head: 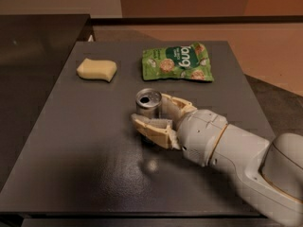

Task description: Place redbull can upright

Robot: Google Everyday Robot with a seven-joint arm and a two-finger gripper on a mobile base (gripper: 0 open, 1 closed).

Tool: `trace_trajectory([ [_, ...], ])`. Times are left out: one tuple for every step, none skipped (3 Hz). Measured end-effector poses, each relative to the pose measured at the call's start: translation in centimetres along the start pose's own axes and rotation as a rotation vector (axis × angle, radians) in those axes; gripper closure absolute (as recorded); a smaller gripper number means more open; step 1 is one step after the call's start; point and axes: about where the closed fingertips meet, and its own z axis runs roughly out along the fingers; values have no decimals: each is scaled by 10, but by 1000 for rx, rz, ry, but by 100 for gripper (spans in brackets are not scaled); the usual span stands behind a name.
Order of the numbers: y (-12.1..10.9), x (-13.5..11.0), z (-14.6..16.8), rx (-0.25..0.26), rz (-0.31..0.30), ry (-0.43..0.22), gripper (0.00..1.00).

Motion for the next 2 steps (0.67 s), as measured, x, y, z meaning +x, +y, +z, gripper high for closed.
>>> trace_trajectory([
  [2,-2,1,-2,-6,2,0],
  [2,-2,1,-2,-6,2,0],
])
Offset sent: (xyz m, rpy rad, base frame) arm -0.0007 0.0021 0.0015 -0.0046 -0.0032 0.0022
